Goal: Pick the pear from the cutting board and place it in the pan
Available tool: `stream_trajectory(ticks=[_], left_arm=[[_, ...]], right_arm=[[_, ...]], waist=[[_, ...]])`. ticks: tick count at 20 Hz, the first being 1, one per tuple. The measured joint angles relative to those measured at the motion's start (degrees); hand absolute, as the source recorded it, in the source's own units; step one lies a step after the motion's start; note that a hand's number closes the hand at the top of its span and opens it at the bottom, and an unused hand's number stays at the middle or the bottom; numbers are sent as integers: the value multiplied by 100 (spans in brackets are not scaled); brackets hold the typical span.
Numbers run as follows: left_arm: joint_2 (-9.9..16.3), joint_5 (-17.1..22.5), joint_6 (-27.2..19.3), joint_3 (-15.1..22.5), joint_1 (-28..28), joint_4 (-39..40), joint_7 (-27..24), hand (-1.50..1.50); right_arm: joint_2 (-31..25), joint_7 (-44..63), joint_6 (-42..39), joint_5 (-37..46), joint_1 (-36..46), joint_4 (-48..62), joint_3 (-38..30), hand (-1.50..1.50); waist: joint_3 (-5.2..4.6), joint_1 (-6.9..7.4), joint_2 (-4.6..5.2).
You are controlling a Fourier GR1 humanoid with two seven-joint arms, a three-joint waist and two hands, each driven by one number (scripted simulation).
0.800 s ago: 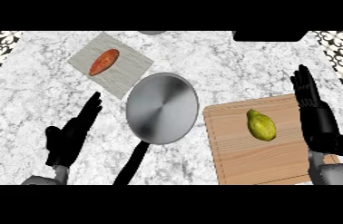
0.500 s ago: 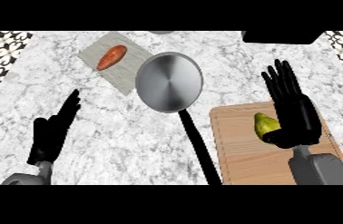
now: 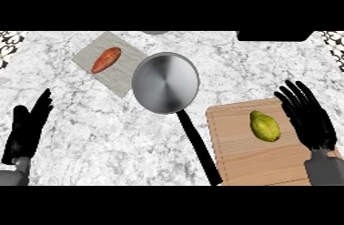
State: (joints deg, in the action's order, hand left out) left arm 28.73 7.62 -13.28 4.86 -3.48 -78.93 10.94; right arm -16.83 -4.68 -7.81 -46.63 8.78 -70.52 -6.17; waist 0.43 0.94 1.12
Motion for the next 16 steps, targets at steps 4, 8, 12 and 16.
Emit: stream_trajectory(ticks=[4,8,12,16], left_arm=[[-25,-109,-34,-36,-281,290,142,0],[-62,-141,16,-53,-369,398,148,0],[-30,-149,84,-77,-416,430,144,0],[-69,-170,117,-66,-537,513,153,0]], right_arm=[[-548,184,-1367,-515,286,979,-413,-150],[-1236,337,-2284,-364,794,1838,-518,-150],[-1972,466,-2998,180,1167,2180,-315,-150],[-2460,516,-3573,912,1627,2243,97,-150]], waist=[[-17,-34,-37],[-24,21,-46],[-26,108,-37],[-29,150,-26]])
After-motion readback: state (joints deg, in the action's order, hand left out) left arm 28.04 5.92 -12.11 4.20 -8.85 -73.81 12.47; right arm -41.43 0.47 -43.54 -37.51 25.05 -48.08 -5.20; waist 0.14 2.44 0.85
